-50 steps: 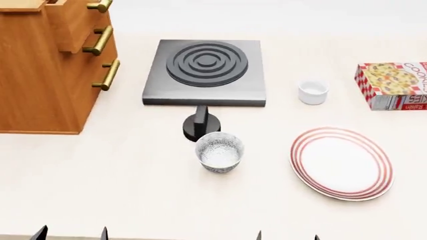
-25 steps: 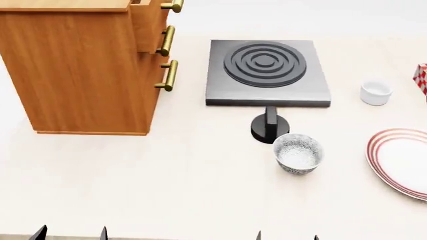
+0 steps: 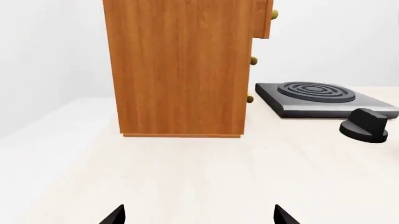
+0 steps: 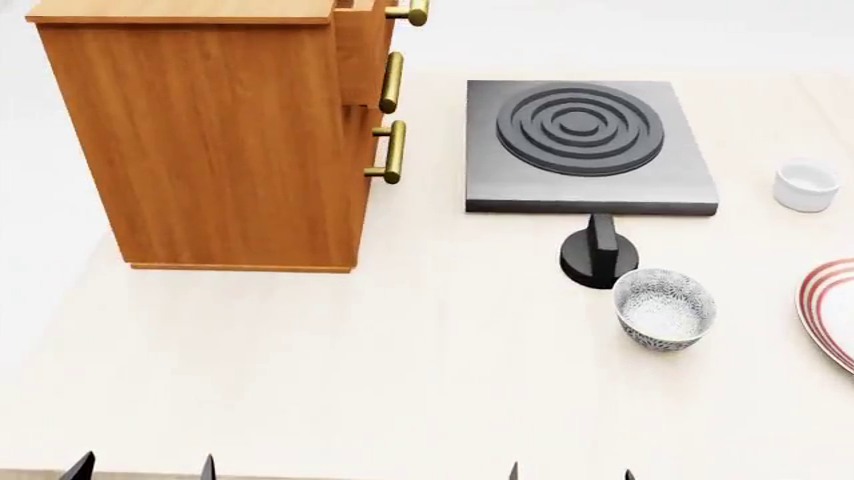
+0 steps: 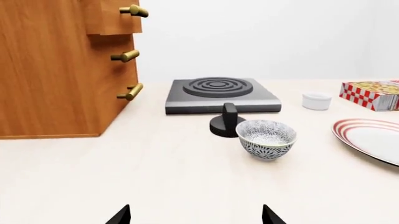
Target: Pick the akita bowl on the wooden cabinet and place it on the plate.
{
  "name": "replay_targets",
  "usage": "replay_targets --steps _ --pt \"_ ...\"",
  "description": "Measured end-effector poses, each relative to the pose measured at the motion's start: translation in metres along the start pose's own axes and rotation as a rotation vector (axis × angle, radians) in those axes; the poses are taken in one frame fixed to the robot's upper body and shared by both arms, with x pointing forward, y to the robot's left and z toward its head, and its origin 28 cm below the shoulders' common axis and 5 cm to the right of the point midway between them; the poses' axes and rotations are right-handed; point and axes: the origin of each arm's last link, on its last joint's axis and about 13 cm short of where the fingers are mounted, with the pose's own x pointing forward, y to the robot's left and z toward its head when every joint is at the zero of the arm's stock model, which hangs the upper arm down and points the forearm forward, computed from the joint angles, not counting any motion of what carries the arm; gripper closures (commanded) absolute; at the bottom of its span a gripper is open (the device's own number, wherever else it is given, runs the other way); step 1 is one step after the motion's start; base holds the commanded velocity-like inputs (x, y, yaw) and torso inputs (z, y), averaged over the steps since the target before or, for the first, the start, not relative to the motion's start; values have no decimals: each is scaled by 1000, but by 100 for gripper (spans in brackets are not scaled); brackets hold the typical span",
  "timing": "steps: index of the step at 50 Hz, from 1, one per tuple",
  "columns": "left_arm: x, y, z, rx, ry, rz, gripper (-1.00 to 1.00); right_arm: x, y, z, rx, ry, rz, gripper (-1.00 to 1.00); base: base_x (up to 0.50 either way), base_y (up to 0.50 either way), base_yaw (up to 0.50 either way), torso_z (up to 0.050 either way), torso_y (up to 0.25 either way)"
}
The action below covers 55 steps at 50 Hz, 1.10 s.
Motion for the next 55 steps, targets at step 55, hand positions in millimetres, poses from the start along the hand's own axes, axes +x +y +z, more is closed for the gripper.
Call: replay_targets --steps 55 --pt "3 -5 91 58 -299 -73 -100 0 9 94 108 -307 -3 -100 0 0 0 0 0"
